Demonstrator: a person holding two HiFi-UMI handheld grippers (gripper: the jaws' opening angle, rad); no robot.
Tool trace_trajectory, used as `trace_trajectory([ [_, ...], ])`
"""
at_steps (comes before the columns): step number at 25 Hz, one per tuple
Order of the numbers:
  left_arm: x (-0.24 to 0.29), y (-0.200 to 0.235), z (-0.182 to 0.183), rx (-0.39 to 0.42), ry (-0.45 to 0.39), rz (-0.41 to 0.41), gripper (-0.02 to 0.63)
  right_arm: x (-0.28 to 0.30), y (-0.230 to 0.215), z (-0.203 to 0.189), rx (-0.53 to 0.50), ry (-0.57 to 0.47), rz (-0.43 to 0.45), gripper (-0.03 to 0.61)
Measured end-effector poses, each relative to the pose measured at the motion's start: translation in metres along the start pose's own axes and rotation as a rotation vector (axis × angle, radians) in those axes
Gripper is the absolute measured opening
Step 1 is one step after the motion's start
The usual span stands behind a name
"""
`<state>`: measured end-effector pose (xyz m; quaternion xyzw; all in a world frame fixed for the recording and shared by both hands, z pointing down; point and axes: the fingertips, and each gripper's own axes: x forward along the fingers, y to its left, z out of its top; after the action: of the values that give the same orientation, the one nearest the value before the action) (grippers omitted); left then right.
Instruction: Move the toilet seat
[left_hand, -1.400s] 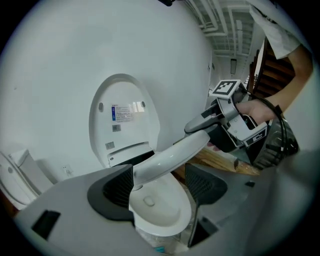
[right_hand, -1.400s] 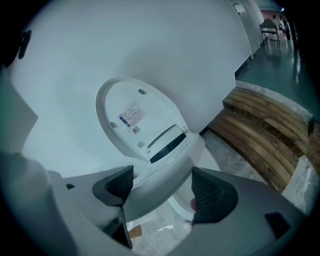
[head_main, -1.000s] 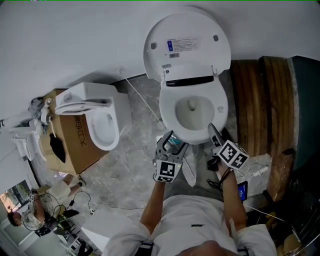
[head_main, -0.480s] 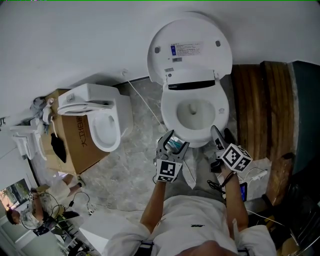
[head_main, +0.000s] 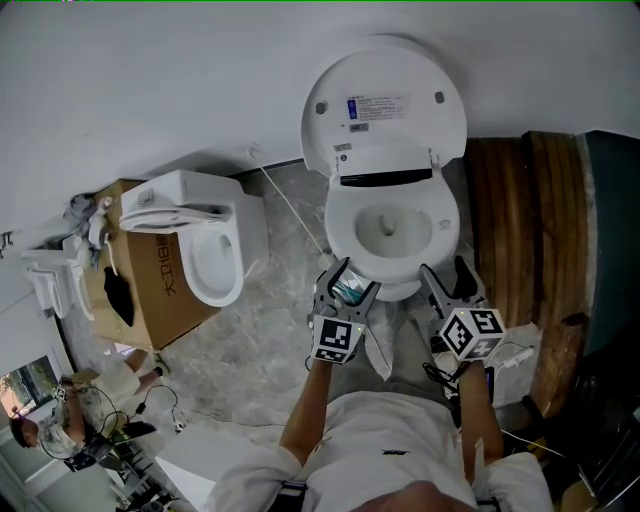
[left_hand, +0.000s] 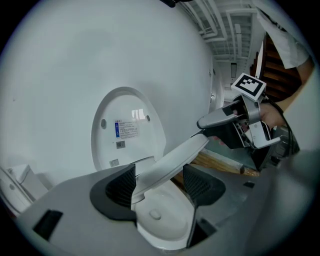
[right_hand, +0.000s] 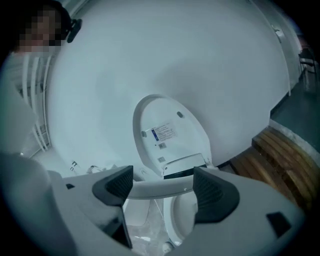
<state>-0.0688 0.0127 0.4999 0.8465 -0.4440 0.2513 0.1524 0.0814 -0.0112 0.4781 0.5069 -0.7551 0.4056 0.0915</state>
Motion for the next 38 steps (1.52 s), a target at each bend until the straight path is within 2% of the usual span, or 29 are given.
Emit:
trace_trajectory([
  [11, 0.006, 0.014, 0.021, -0.03, -0.029, 0.005, 0.319, -0.006, 0.025, 0.022, -0.246, -0.009, 0.114, 0.38],
  [20, 0.014, 0.029, 0.043, -0.061, -0.067, 0.01, 0.319, 0.005, 0.028, 0.033, -0.467, 0.008, 0.122, 0.38],
  [27, 0.021, 0.041, 0.06, -0.068, -0.096, 0.021, 0.319, 0.022, 0.024, 0.038, -0.538, 0.013, 0.105, 0.38],
  [38, 0.029, 0.055, 0.079, -0.074, -0.137, 0.032, 0.305, 0.04, 0.024, 0.058, -0.543, -0.027, 0.097, 0.38],
])
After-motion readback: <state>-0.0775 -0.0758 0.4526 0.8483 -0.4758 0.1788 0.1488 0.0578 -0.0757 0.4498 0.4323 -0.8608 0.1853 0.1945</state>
